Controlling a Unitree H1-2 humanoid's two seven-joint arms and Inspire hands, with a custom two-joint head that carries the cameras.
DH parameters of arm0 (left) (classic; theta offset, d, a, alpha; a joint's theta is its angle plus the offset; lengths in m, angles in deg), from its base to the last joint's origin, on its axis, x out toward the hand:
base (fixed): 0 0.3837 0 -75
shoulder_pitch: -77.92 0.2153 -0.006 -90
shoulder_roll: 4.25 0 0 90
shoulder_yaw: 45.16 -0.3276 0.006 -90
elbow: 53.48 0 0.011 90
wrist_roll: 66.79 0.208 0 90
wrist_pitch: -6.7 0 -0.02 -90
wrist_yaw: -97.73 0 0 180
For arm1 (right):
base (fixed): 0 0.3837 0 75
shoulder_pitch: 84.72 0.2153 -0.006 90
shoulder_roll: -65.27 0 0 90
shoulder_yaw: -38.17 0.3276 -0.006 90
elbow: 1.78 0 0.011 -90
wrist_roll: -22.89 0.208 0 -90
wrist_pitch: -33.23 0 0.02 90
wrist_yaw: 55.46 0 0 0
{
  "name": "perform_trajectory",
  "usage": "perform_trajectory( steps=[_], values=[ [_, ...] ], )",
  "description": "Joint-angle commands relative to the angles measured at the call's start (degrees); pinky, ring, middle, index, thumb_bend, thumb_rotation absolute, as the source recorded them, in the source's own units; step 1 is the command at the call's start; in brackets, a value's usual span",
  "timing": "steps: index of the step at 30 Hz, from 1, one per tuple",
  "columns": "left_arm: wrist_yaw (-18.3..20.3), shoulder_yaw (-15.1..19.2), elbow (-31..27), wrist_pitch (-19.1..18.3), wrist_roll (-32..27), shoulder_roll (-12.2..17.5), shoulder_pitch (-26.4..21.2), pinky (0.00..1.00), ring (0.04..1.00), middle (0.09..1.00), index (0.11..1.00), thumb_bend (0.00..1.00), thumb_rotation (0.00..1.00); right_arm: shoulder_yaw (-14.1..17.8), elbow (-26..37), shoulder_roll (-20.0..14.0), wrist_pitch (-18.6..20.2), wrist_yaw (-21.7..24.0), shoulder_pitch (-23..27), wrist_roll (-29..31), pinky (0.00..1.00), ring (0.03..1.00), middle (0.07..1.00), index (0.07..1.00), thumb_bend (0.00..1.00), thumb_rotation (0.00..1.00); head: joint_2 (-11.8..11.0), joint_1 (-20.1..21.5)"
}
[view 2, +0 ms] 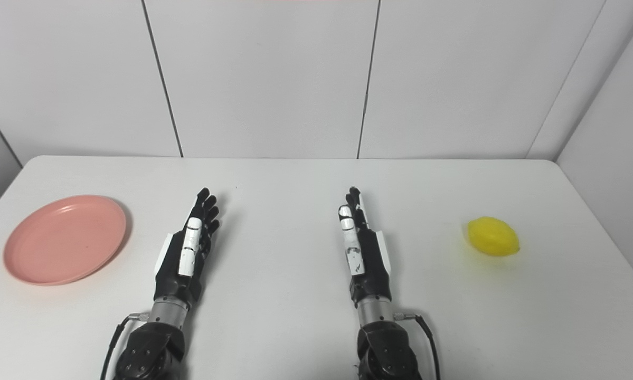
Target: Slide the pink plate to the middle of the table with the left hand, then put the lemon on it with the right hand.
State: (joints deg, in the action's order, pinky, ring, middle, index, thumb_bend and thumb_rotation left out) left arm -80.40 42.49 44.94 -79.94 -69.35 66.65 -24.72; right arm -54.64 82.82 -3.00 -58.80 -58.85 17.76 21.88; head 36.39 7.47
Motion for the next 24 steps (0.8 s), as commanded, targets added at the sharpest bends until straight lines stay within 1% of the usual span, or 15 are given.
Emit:
perform_trajectory(
  steps=[1, 6, 7, 10, 14, 15, 16, 19, 22, 24],
  values=[
    [0.26, -0.04, 0.06, 2.23, 0.1, 0.15, -0.82, 1.0, 1.0, 0.995, 0.982, 0.58, 1.0, 0.06, 1.11, 0.35, -3.29, -0.06, 2.14, -0.02, 1.0, 1.0, 1.0, 1.0, 0.74, 1.0, 0.01, -0.06],
    [0.36, -0.06, -0.18, 2.29, -0.05, 0.11, -0.62, 1.0, 1.0, 0.994, 0.982, 0.58, 1.0, -0.04, 1.4, 0.34, -3.07, -0.14, 1.99, -0.28, 1.0, 1.0, 1.0, 1.0, 0.75, 1.0, 0.11, -0.01],
    [0.47, -0.07, -0.21, 2.35, -0.14, 0.11, -0.5, 1.0, 1.0, 0.994, 0.983, 0.58, 1.0, -0.08, 1.52, 0.41, -2.99, -0.25, 1.82, -0.43, 1.0, 1.0, 1.0, 0.999, 0.75, 1.0, -0.64, -0.04],
    [0.25, -0.26, -0.35, 2.59, 0.42, 0.12, -0.19, 1.0, 0.998, 0.994, 0.982, 0.58, 1.0, -0.2, 1.88, 0.57, -2.92, -0.24, 1.3, -0.51, 1.0, 1.0, 1.0, 0.998, 0.75, 1.0, -0.95, -0.15],
    [0.33, -0.2, -0.71, 1.9, -0.02, -0.07, -0.08, 1.0, 0.997, 0.991, 0.98, 0.59, 1.0, -0.24, 1.38, 0.43, -4.16, -0.2, 1.25, -0.7, 1.0, 1.0, 1.0, 0.999, 0.74, 1.0, -0.67, -0.25],
    [0.45, -0.19, -0.72, 1.81, -0.2, -0.07, -0.1, 1.0, 0.997, 0.991, 0.981, 0.6, 1.0, -0.2, 1.3, 0.44, -4.18, -0.24, 1.29, -0.7, 1.0, 1.0, 1.0, 0.998, 0.74, 1.0, -0.67, -0.25],
    [0.52, -0.16, -0.72, 1.77, -0.35, -0.09, -0.16, 1.0, 0.997, 0.99, 0.981, 0.6, 1.0, -0.18, 1.3, 0.47, -4.08, -0.3, 1.33, -0.74, 1.0, 1.0, 1.0, 0.998, 0.75, 1.0, -0.12, -0.11],
    [0.48, -0.22, -0.64, 2.09, -0.24, -0.1, -0.31, 1.0, 0.997, 0.989, 0.981, 0.59, 1.0, -0.11, 1.31, 0.53, -3.88, -0.42, 1.44, -0.83, 1.0, 1.0, 1.0, 0.998, 0.75, 1.0, 0.03, -0.15],
    [0.53, -0.35, -0.51, 2.27, -0.05, 0.01, -0.54, 1.0, 0.998, 0.991, 0.981, 0.58, 1.0, 0.01, 1.44, 0.52, -3.44, -0.36, 1.61, -0.6, 1.0, 1.0, 1.0, 1.0, 0.75, 1.0, 1.08, -0.29],
    [0.68, -0.42, -0.38, 2.51, -0.11, 0.04, -0.63, 1.0, 0.998, 0.99, 0.981, 0.58, 1.0, 0.06, 1.55, 0.57, -3.33, -0.32, 1.62, -0.48, 1.0, 1.0, 1.0, 1.0, 0.75, 1.0, 0.57, -0.33]
  ],
)
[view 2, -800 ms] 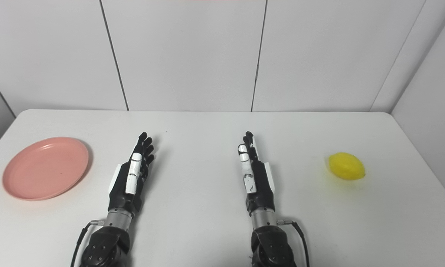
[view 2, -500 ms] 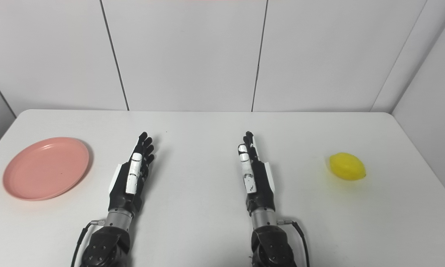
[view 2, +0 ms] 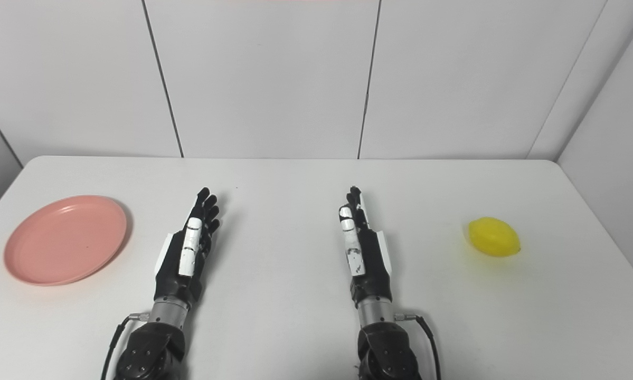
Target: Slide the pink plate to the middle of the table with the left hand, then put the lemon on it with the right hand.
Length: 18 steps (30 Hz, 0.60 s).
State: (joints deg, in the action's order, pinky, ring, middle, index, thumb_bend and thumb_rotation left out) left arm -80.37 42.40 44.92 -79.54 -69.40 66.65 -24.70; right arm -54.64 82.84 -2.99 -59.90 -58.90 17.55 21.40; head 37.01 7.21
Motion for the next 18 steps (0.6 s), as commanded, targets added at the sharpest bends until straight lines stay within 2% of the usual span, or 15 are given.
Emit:
perform_trajectory(
  steps=[1, 4, 8, 18],
  values=[
    [0.67, -0.38, -0.19, 2.4, 0.02, 0.06, -0.59, 1.0, 0.998, 0.991, 0.98, 0.58, 1.0, 0.03, 1.47, 0.58, -2.37, -0.19, 1.72, 0.1, 1.0, 1.0, 1.0, 1.0, 0.75, 1.0, -1.21, -0.1],
    [0.29, -0.54, 0.15, 3.05, 0.72, 0.09, -0.29, 0.99, 0.989, 0.987, 0.977, 0.57, 1.0, -0.09, 1.31, 0.64, -2.79, -0.15, 1.3, 0.09, 1.0, 1.0, 1.0, 1.0, 0.75, 1.0, -1.74, -0.19],
    [0.87, -0.24, 0.08, 2.39, -0.74, -0.15, -0.5, 1.0, 0.991, 0.99, 0.983, 0.59, 1.0, 0.02, 1.02, 0.71, -2.93, -0.14, 1.4, 0.35, 1.0, 1.0, 1.0, 1.0, 0.75, 0.99, -0.45, -0.21],
    [0.1, -0.68, 0.0, 2.57, 0.57, -0.19, -0.53, 1.0, 0.989, 0.982, 0.969, 0.59, 1.0, 0.03, 1.23, 0.41, -2.66, 0.04, 1.36, 0.22, 1.0, 1.0, 1.0, 1.0, 0.75, 0.99, -0.65, -0.93]
  ],
)
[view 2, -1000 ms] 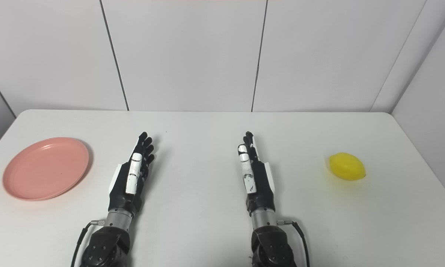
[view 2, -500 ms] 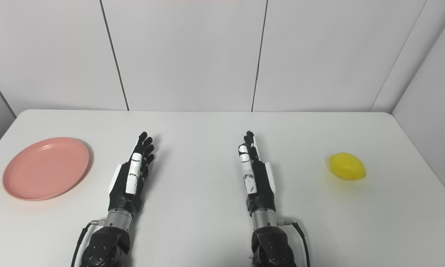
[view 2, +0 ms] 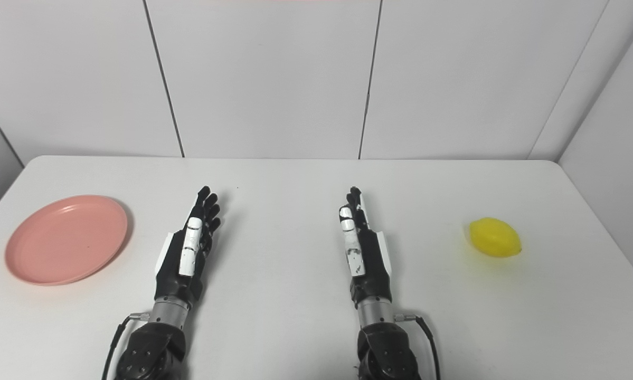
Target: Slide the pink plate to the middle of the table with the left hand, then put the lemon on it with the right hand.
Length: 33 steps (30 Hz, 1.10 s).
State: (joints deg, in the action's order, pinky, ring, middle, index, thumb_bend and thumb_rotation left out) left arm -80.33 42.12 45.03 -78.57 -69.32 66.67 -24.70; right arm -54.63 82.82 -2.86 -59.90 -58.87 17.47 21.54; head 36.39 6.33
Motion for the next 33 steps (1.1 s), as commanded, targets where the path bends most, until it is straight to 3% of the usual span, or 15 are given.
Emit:
perform_trajectory(
  steps=[1, 33],
  values=[
    [-0.1, -0.46, 0.0, 1.8, 0.81, -0.26, -0.52, 0.99, 0.986, 0.98, 0.966, 0.59, 1.0, 0.02, 1.23, 0.18, -2.74, 0.1, 1.41, 0.13, 1.0, 1.0, 1.0, 1.0, 0.75, 0.99, -0.02, -0.47],
    [-0.51, -0.46, 0.03, 1.4, 2.06, -0.32, -0.7, 1.0, 0.987, 0.977, 0.961, 0.58, 1.0, 0.0, 1.44, 0.04, -1.96, 0.32, 1.26, 0.52, 1.0, 1.0, 1.0, 1.0, 0.76, 0.99, -0.15, -0.48]
  ],
)
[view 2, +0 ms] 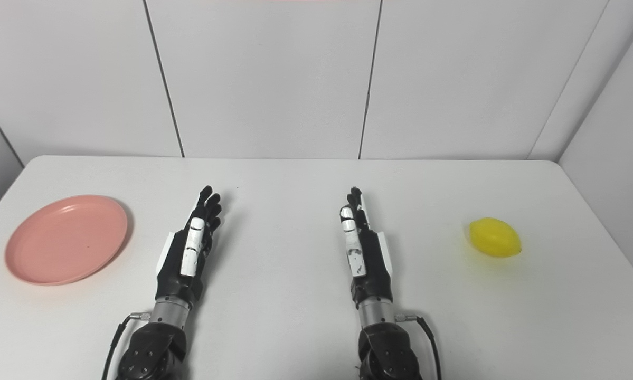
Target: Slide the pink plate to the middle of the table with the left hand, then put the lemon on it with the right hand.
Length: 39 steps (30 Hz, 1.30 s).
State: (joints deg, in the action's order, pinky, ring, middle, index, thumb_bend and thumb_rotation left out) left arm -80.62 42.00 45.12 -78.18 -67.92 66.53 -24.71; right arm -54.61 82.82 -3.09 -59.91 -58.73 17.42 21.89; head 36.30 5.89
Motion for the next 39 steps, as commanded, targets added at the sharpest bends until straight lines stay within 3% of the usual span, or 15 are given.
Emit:
perform_trajectory(
  steps=[1, 28, 30, 33, 34, 35, 36, 39],
  values=[
    [-0.28, -0.35, -0.1, 0.85, 0.79, -0.15, -0.72, 1.0, 0.986, 0.977, 0.96, 0.58, 1.0, 0.0, 1.38, 0.26, -1.97, 0.15, 1.38, 0.14, 1.0, 1.0, 1.0, 1.0, 0.75, 0.99, -0.03, -0.02],
    [-0.23, -0.39, -0.8, -0.79, 1.74, -0.22, -0.68, 1.0, 0.989, 0.983, 0.971, 0.56, 1.0, -0.05, 1.7, 0.03, -1.75, 0.05, 1.65, -0.35, 1.0, 1.0, 1.0, 1.0, 0.76, 1.0, -0.23, -0.22],
    [-0.41, -0.31, -0.43, -0.33, 1.71, -0.41, -0.68, 0.99, 0.986, 0.981, 0.969, 0.56, 1.0, 0.07, 1.5, 0.02, -2.05, 0.21, 1.55, 0.02, 1.0, 1.0, 1.0, 1.0, 0.76, 1.0, -0.82, -1.32],
    [-0.87, -0.51, 0.59, 1.76, 2.17, -0.95, -0.87, 0.98, 0.977, 0.974, 0.967, 0.55, 1.0, 0.26, 1.66, -0.58, -2.44, 0.59, 1.15, 0.34, 1.0, 1.0, 1.0, 1.0, 0.76, 0.99, -2.35, -7.27],
    [-1.1, -0.66, 0.86, 2.33, 2.48, -1.21, -1.08, 0.98, 0.975, 0.973, 0.968, 0.57, 1.0, 0.46, 1.71, -0.95, -2.74, 0.79, 0.94, 0.56, 1.0, 1.0, 1.0, 1.0, 0.75, 1.0, -3.39, -10.96],
    [-1.26, -0.77, 0.78, 2.53, 2.76, -1.35, -1.32, 0.99, 0.98, 0.977, 0.971, 0.59, 1.0, 0.82, 1.73, -1.09, -3.07, 0.81, 0.74, 1.01, 1.0, 1.0, 1.0, 0.996, 0.74, 0.99, -3.39, -10.96],
    [-1.49, -0.85, 0.73, 2.82, 2.96, -1.61, -1.63, 0.99, 0.986, 0.98, 0.973, 0.6, 1.0, 1.22, 1.72, -1.31, -3.37, 0.9, 0.45, 1.61, 1.0, 1.0, 0.997, 0.989, 0.73, 0.98, -4.59, -13.91],
    [-2.81, -0.26, 0.58, 4.0, 2.97, -2.5, -2.7, 0.98, 0.976, 0.972, 0.962, 0.6, 1.0, 2.0, 1.43, -2.08, -4.5, 1.03, -0.26, 2.48, 1.0, 0.989, 0.987, 0.983, 0.72, 0.97, -5.75, -16.06]
  ],
)
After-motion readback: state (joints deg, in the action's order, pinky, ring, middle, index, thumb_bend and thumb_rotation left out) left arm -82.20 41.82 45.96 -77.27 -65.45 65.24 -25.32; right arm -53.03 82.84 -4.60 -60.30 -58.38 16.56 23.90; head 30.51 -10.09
